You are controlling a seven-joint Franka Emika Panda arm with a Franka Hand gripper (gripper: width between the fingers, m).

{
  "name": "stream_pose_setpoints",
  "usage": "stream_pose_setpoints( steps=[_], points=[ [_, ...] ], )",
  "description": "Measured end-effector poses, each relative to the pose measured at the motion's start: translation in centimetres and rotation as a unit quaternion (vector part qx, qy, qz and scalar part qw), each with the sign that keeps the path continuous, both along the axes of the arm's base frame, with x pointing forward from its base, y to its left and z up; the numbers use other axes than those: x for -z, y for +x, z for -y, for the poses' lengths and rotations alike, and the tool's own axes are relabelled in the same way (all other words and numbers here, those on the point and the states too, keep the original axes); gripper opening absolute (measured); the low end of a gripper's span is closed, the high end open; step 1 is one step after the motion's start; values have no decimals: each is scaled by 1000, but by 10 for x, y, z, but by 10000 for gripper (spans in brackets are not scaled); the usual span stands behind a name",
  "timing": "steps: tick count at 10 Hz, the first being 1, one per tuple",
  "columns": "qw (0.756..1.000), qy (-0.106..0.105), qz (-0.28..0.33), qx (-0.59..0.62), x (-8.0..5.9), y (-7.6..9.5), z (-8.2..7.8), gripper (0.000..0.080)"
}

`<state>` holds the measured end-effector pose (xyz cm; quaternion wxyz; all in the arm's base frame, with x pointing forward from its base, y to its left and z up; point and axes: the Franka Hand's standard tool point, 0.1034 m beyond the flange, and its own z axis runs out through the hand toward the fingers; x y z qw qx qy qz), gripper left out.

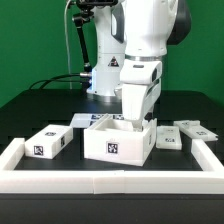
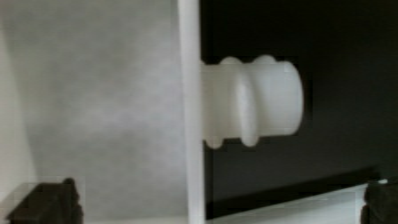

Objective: Assemble cabinet

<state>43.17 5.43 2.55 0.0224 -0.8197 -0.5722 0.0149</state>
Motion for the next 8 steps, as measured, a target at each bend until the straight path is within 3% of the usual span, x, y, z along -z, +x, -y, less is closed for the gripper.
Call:
stream_pose_setpoints(
  steps=[2, 3, 4, 6, 7, 8],
  points=[
    [1000, 1, -4, 1, 6, 0, -1, 798],
    [1000, 1, -4, 1, 6, 0, -1, 665],
    [1000, 1, -4, 1, 6, -1, 0, 665],
    [1000, 1, -4, 1, 6, -1, 0, 354],
    [1000, 1, -4, 1, 6, -1, 0, 354],
    [1000, 1, -4, 1, 7, -1, 0, 183]
  ],
)
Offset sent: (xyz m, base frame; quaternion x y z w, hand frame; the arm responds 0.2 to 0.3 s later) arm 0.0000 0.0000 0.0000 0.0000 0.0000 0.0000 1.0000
